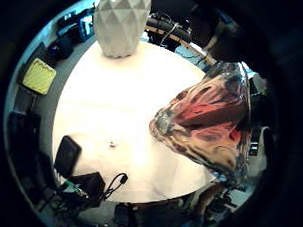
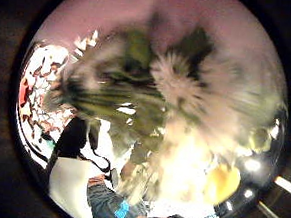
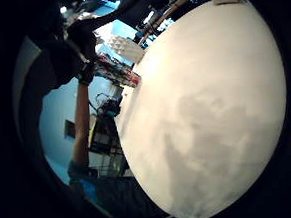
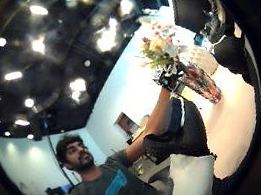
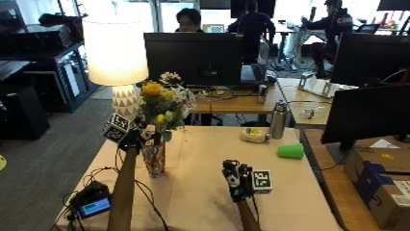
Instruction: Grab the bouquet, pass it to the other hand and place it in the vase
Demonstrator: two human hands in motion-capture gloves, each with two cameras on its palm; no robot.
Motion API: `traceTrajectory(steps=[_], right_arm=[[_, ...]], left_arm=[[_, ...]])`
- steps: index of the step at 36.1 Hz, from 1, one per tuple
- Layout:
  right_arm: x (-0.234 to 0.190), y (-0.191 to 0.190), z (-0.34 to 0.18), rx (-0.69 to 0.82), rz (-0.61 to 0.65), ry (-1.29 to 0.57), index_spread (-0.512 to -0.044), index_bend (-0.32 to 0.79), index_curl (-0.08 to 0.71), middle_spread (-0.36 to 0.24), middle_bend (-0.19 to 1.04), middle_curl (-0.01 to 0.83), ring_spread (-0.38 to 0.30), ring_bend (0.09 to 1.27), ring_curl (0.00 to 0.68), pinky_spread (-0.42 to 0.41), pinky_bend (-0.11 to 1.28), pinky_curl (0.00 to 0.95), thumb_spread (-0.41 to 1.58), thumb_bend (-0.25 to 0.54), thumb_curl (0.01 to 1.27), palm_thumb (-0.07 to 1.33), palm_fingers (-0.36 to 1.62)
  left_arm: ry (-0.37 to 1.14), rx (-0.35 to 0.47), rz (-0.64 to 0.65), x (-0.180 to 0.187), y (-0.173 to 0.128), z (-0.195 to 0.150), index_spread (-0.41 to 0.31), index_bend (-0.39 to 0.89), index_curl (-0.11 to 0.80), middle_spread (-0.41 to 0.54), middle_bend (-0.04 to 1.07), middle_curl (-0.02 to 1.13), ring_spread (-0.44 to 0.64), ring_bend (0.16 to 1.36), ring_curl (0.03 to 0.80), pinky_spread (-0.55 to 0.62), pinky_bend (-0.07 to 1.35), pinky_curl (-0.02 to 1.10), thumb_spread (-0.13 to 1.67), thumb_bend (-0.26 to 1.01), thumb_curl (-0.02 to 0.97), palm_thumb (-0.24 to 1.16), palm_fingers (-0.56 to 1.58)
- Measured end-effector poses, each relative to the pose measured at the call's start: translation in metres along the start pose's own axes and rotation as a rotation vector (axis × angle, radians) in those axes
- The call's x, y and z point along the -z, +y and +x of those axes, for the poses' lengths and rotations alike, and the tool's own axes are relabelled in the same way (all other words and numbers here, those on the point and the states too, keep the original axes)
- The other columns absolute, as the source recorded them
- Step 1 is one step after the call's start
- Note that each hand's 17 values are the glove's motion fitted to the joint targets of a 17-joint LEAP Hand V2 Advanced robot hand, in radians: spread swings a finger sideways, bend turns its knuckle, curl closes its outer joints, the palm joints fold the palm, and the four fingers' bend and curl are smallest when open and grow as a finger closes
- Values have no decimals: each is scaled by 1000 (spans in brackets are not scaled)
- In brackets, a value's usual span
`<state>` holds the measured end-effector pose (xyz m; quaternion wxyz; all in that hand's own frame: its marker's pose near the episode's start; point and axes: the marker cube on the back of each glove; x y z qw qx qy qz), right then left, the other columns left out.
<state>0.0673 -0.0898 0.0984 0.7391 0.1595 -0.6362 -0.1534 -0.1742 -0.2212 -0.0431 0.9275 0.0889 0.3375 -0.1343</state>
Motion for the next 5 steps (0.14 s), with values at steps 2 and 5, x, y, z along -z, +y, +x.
traceTrajectory(steps=[2,5], right_arm=[[-5,5,-10,-96,-4,-85,-299,116,296,-158,294,455,-160,432,401,138,334,365,1096,-18,501,820,941],[-8,6,-18,-105,-6,-98,-299,117,295,-157,293,456,-156,425,401,147,319,365,1097,-18,500,820,940]], left_arm=[[-24,-7,-3,5,5,-4,-220,177,487,-249,284,525,-161,409,401,67,190,359,674,-68,657,729,636],[-58,-14,14,15,12,-8,-194,148,469,-219,196,496,-88,402,389,162,198,357,729,-49,635,714,544]])
